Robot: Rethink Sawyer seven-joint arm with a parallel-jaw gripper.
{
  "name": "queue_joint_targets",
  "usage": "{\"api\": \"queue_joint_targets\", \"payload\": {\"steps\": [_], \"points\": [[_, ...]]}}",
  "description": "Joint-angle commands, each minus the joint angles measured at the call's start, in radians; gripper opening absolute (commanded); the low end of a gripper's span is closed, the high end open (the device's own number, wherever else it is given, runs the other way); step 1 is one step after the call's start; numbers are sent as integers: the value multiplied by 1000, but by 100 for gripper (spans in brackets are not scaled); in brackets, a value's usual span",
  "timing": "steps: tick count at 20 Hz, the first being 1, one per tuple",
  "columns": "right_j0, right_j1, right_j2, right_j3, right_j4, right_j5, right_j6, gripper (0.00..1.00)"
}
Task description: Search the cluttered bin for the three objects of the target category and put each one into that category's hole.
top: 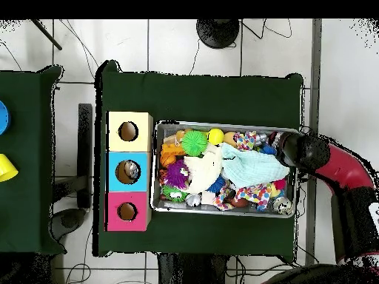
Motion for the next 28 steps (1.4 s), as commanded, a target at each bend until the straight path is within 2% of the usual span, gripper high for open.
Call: {"api": "queue_joint_targets", "payload": {"steps": [1, 7, 13, 22, 23, 28], "points": [[32, 110, 86, 12, -33, -11, -68, 0], [35, 111, 87, 4, -35, -2, -72, 0], [35, 105, 86, 17, -49, -45, -62, 0], [49, 84, 73, 23, -49, -35, -50, 0], [49, 85, 73, 22, -48, -30, -50, 100], [51, 84, 71, 20, -49, -20, -53, 100]]}}
